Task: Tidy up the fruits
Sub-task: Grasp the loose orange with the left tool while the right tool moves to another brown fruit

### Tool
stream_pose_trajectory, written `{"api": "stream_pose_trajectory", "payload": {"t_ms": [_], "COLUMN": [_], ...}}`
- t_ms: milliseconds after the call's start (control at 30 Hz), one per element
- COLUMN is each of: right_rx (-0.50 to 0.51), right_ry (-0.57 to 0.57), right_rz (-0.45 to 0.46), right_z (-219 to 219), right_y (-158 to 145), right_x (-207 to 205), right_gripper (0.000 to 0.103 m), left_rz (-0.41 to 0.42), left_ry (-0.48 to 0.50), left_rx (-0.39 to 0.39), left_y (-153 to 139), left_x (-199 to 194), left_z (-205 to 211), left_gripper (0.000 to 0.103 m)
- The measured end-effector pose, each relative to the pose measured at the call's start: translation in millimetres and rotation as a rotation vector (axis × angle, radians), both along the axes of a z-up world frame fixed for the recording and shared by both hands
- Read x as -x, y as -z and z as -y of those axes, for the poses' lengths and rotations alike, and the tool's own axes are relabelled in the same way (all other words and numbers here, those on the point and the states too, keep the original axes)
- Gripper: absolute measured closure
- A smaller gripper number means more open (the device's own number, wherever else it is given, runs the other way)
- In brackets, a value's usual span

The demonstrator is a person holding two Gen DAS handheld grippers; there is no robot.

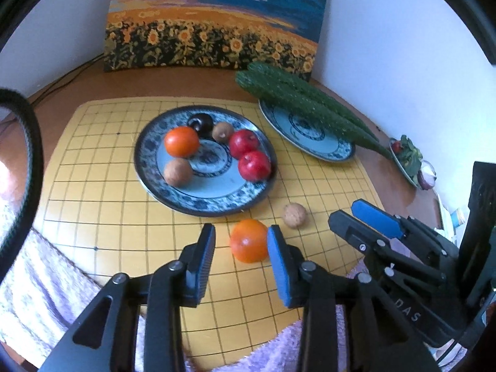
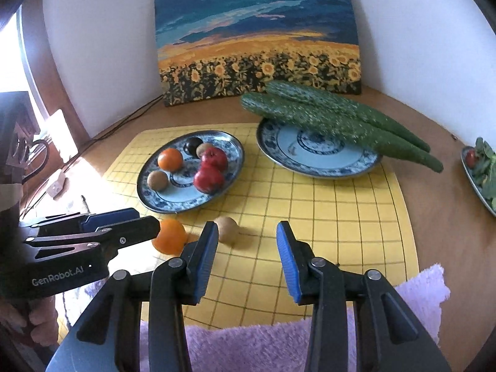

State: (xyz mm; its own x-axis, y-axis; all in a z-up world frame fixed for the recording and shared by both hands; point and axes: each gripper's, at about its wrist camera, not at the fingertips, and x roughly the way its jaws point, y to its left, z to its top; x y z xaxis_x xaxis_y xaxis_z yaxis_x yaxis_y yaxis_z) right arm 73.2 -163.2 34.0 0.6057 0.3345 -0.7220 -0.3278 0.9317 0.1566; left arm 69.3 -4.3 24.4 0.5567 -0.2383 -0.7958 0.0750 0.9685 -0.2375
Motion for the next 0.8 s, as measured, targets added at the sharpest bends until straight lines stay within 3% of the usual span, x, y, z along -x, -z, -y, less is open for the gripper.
{"api": "stream_pose_trajectory", "payload": {"t_ms": [800], "right_rx": [-0.072], "right_ry": [-0.001], "right_rz": [-0.019], "right_z": [21], "right_y": [17], "right_x": [2], "right_gripper": [0.062], "left_rz": [-0.032], "left_ry": [-0.039], "left_rx": [-0.088], "left_y": [21], "left_x": [-10], "left_z": [23], "left_gripper": [0.065]}}
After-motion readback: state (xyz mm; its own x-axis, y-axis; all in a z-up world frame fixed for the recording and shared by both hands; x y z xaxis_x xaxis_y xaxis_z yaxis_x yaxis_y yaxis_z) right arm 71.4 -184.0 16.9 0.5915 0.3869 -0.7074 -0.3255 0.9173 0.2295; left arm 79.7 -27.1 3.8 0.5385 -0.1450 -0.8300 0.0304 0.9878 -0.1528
